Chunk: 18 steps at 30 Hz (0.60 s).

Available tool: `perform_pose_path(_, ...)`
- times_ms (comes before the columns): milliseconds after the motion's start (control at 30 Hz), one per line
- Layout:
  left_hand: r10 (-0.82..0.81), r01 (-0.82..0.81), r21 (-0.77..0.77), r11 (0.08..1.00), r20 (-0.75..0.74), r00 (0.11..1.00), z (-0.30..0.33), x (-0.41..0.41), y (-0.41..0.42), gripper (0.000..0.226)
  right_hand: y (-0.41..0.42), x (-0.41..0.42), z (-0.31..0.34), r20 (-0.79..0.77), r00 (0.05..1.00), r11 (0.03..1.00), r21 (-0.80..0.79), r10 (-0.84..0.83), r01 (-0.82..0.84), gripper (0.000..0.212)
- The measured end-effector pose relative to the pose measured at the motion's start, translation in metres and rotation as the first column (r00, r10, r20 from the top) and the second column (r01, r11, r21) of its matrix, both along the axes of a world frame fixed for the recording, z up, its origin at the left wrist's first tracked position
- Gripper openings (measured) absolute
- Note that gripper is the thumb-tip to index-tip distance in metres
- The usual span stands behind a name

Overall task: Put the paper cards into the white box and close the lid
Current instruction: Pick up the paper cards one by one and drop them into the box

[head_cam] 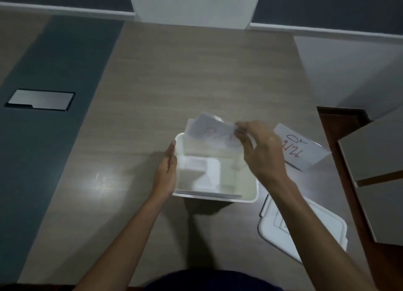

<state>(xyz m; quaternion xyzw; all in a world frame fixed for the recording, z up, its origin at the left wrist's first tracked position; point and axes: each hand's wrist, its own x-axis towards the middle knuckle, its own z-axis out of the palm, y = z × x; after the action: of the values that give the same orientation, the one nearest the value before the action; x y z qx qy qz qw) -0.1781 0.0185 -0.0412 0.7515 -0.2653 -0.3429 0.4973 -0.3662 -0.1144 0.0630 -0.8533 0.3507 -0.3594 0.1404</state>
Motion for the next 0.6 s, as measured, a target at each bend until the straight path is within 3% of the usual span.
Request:
perform_pose_path(100, 0.008, -0.008, -0.008, 1.000, -0.006, 1.000, -0.001, -0.003, -0.002, 0.044, 0.023, -0.005, -0.037, -0.209, 0.975, 0.989, 0.135, 0.079, -0.051, 0.015)
perform_pose_path(167, 0.017, -0.017, -0.023, 1.000, 0.010, 1.000, -0.002, -0.006, -0.002, 0.044, 0.037, -0.006, -0.065, -0.371, 0.901, 0.941, 0.322, 0.223, -0.101, 0.011)
perform_pose_path(233, 0.029, -0.028, -0.020, 0.999, 0.014, 0.999, -0.003, -0.008, -0.004, 0.044, 0.051, -0.006, -0.082, -0.468, 0.804, 0.851, 0.517, 0.367, -0.088, 0.030)
perform_pose_path(300, 0.023, -0.022, -0.016, 1.000, 0.025, 0.999, -0.004, -0.007, -0.006, 0.044, 0.059, -0.007, -0.086, -0.467, 0.780, 0.795, 0.603, 0.417, -0.064, 0.049)
perform_pose_path(400, 0.008, -0.007, -0.014, 1.000, 0.048, 0.999, -0.004, -0.007, -0.007, 0.044, 0.050, -0.011, -0.079, -0.402, 0.809, 0.752, 0.655, 0.428, -0.072, 0.059)
perform_pose_path(467, -0.003, 0.003, 0.007, 1.000, 0.063, 0.998, -0.005, -0.008, -0.010, 0.044, 0.033, -0.020, -0.072, -0.319, 0.892, 0.789, 0.611, 0.320, -0.065, 0.045)
perform_pose_path(500, -0.006, 0.006, 0.012, 1.000, 0.067, 0.998, -0.005, -0.008, -0.013, 0.044, 0.019, -0.028, -0.071, -0.261, 0.945, 0.853, 0.521, 0.196, -0.033, 0.034)
perform_pose_path(567, -0.018, 0.017, 0.006, 1.000, 0.080, 0.997, -0.006, -0.007, -0.019, 0.044, -0.017, -0.048, -0.070, -0.170, 0.982, 0.949, 0.285, -0.088, 0.134, 0.026)
perform_pose_path(600, -0.030, 0.030, -0.003, 1.000, 0.087, 0.996, -0.007, -0.007, -0.022, 0.045, -0.038, -0.061, -0.072, -0.159, 0.961, 0.945, 0.206, -0.225, 0.255, 0.031)
